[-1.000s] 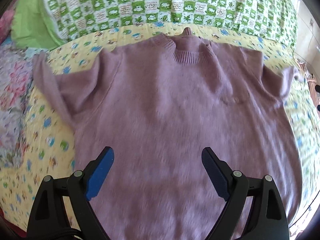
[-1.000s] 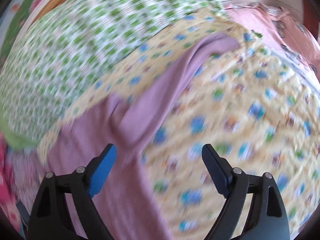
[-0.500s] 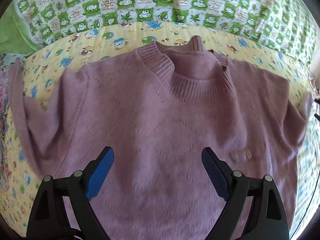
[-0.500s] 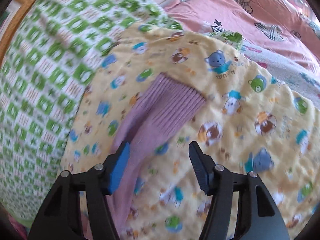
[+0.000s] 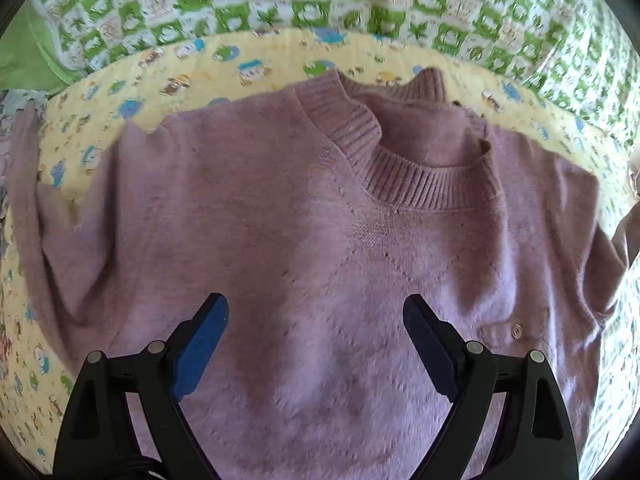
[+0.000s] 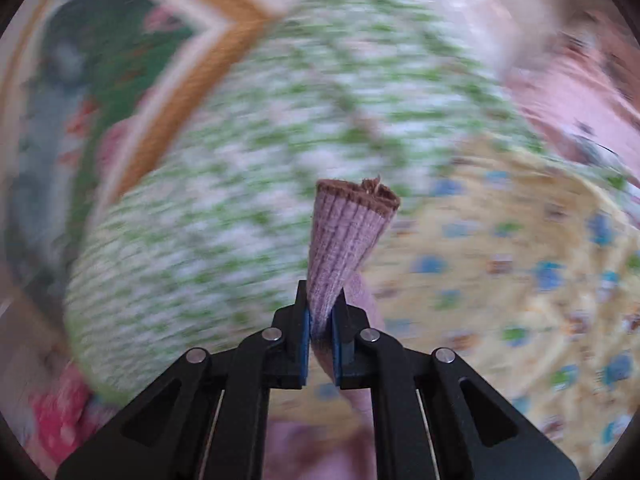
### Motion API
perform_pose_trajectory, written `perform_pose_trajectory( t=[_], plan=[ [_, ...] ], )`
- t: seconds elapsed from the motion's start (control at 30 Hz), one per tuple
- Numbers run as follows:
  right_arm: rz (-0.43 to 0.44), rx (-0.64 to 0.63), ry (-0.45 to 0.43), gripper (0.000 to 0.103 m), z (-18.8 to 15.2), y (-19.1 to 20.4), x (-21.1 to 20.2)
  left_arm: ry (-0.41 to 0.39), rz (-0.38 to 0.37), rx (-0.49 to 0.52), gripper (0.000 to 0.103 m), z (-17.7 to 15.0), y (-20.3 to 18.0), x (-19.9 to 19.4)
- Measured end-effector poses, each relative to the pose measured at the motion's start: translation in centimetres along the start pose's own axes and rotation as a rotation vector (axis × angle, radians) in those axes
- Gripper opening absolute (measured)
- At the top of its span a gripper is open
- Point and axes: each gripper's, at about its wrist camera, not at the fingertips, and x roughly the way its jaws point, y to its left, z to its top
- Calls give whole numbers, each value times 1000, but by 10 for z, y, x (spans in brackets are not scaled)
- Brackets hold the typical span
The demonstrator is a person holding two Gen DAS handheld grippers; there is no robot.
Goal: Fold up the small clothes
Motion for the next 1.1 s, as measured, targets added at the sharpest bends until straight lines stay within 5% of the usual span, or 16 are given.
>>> perform_pose_trajectory(
  t=[0.17,0.23,0.27,0.33,0.43,0.67,0.8,0.97,1.03,1.1],
  plan=[
    [384,-209,278,13,-89,177,46,-14,-14,-41,90,-21,29,-25],
    [452,-251,406,43,-133,214,66,-12,-14,-57,90,-34,45,-35],
    [451,-292,469,65,-157,232,76,-8,-8,-68,90,-41,53,-39],
    [438,-340,521,68,-191,250,85,3,0,-93,90,-54,69,-44],
    [400,-332,578,68,-218,240,89,16,7,-115,90,-73,96,-51],
    [83,-234,591,68,-223,148,69,0,46,-35,90,-80,116,-49],
    [-22,-159,580,68,-226,110,53,-52,70,196,90,-76,95,-47],
    [-105,-98,574,68,-225,74,43,-100,172,658,90,-98,48,-27],
    [-122,-83,559,68,-221,69,42,-88,227,762,90,-106,43,-11],
    [-133,-71,544,68,-216,63,42,-71,198,765,86,-106,46,-5]
  ],
)
